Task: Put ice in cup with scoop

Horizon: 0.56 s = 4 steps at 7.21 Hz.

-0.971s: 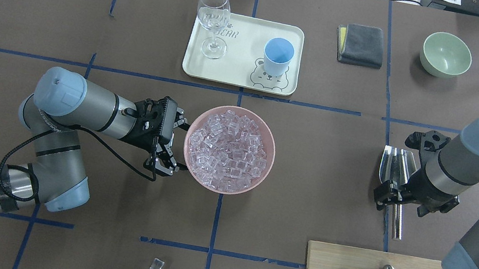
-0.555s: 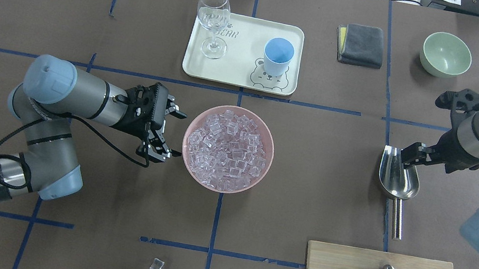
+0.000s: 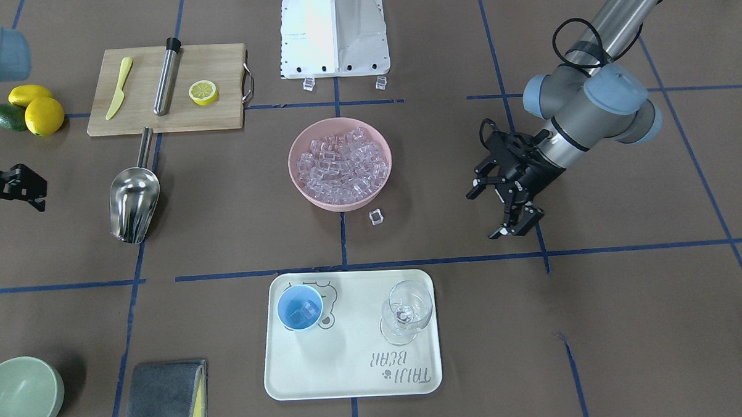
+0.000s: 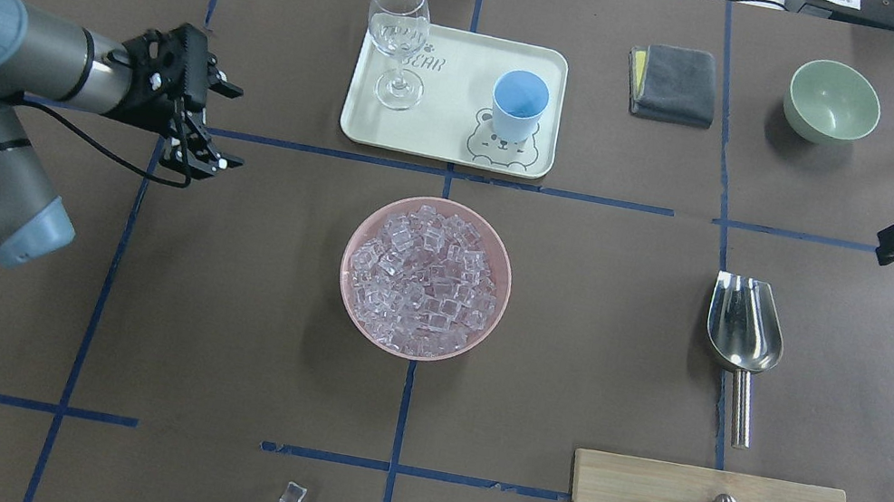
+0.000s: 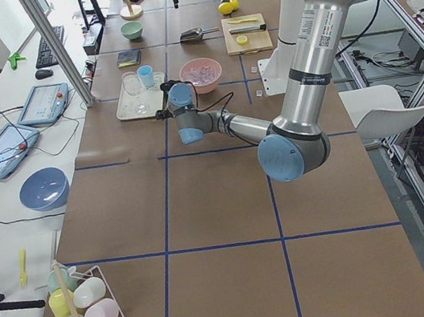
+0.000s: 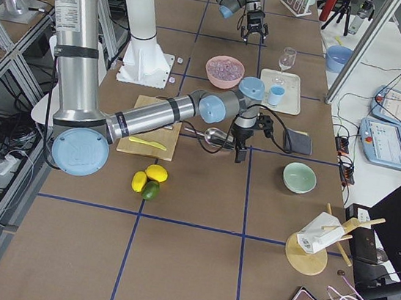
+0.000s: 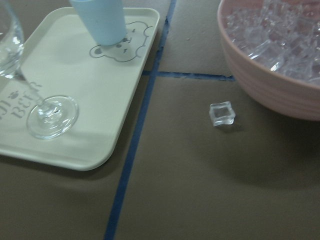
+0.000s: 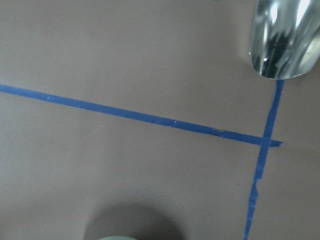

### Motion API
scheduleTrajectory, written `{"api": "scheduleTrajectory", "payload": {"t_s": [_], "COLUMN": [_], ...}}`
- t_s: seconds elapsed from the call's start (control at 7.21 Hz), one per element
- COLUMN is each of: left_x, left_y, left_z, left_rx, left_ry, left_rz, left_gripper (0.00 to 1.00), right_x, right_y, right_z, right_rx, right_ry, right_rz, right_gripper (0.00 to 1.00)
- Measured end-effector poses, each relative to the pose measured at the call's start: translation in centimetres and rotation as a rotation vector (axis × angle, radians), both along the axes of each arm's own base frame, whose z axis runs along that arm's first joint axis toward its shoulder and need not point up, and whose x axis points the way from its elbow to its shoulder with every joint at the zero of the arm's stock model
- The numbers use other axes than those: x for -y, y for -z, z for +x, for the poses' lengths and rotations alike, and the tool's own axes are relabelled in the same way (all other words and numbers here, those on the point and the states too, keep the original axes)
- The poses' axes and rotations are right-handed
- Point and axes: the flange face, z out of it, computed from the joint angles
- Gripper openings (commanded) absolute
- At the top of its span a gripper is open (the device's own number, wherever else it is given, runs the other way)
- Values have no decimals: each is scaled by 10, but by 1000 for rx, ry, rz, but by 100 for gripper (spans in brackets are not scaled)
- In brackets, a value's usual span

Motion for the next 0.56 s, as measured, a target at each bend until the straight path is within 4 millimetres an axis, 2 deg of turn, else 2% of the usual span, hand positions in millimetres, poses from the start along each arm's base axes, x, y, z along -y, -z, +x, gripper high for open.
{"api": "scheduleTrajectory", "payload": {"t_s": [0.14, 0.28, 0.56], "left_x": [22, 39, 58], "left_y": [-11, -30, -78], "left_z": [-37, -78, -150], "left_rx": [35, 76, 185], "left_ry": [73, 153, 262], "left_rz": [-3, -19, -116], "left_gripper": [100, 100, 100], "right_x": [12, 21, 27], "right_y": [-25, -53, -105], "right_z": [37, 73, 130], "right_rx": [1, -1, 8], "right_ry": [22, 44, 80], "right_rz": [14, 25, 27], "right_gripper": [100, 100, 100]}}
